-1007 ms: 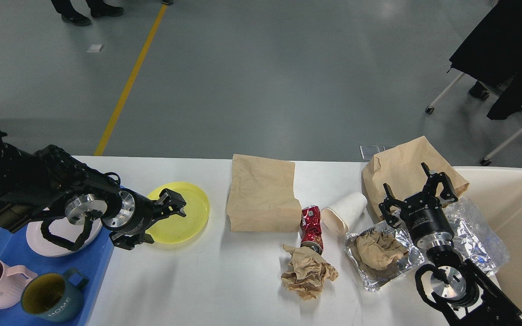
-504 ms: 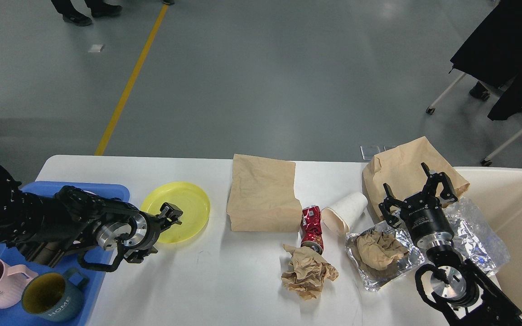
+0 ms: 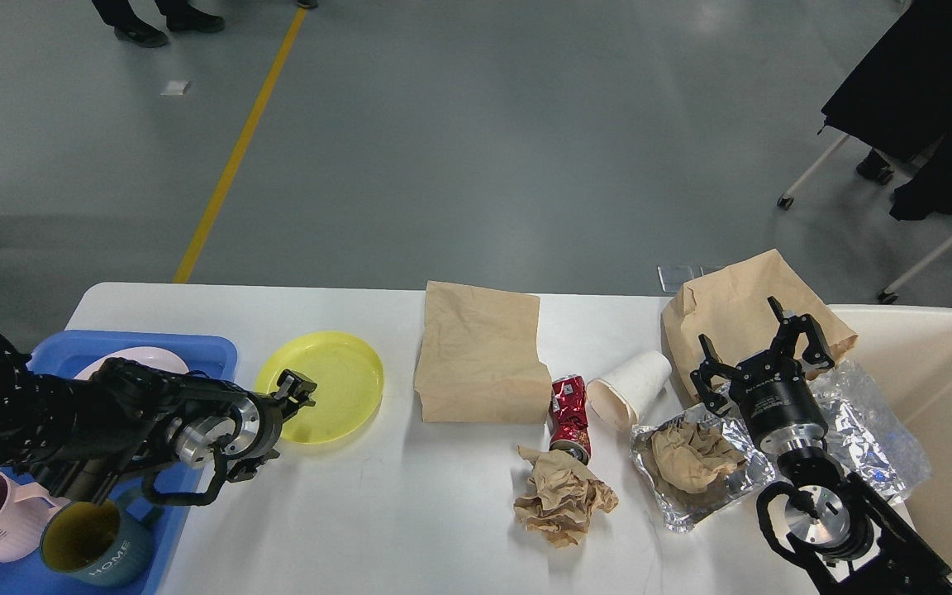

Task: Tidy desktop
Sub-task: 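Grip the edge of the yellow plate with the left gripper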

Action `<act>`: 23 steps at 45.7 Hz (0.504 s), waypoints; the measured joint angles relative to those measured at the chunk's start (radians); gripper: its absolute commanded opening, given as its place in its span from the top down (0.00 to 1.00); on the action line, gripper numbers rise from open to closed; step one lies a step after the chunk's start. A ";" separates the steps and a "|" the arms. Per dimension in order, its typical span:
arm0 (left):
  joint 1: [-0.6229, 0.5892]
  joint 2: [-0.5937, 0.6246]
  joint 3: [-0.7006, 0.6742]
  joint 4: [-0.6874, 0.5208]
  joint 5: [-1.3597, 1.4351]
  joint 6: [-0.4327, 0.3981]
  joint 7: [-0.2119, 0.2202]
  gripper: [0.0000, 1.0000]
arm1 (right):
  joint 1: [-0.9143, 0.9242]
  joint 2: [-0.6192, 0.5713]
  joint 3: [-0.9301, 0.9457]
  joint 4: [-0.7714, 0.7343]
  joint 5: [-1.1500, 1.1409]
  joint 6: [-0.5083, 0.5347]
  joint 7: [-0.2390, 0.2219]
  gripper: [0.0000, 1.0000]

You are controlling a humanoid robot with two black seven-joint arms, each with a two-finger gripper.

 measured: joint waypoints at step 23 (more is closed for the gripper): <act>0.066 0.015 -0.056 0.056 -0.007 0.008 -0.007 0.51 | 0.000 0.000 0.000 0.000 0.000 0.000 0.000 0.00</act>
